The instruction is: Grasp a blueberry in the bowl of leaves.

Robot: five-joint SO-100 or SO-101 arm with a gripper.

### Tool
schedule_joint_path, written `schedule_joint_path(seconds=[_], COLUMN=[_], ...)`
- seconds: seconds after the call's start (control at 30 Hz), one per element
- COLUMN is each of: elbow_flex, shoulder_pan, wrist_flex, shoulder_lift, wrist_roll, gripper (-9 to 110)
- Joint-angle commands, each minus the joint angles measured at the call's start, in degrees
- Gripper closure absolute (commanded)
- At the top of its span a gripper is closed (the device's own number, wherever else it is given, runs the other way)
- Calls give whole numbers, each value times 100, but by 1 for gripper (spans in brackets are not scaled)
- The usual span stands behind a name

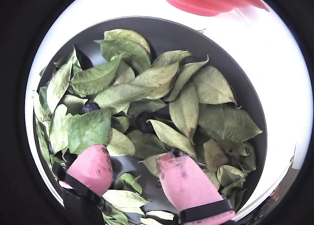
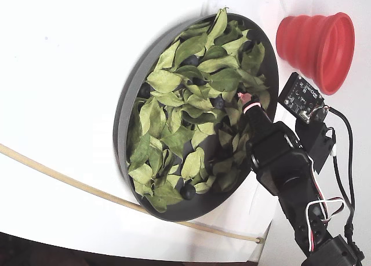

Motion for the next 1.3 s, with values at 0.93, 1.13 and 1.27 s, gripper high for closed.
schedule_joint_path(seconds=[0.93, 1.13, 1.27], elbow_flex=[-167, -176, -229], shoulder_pan=[-237, -246, -246], wrist_flex=[396, 404, 404], shoulder_lift=[246, 114, -26], wrist_roll=[1028, 1134, 1187], gripper=[82, 82, 82])
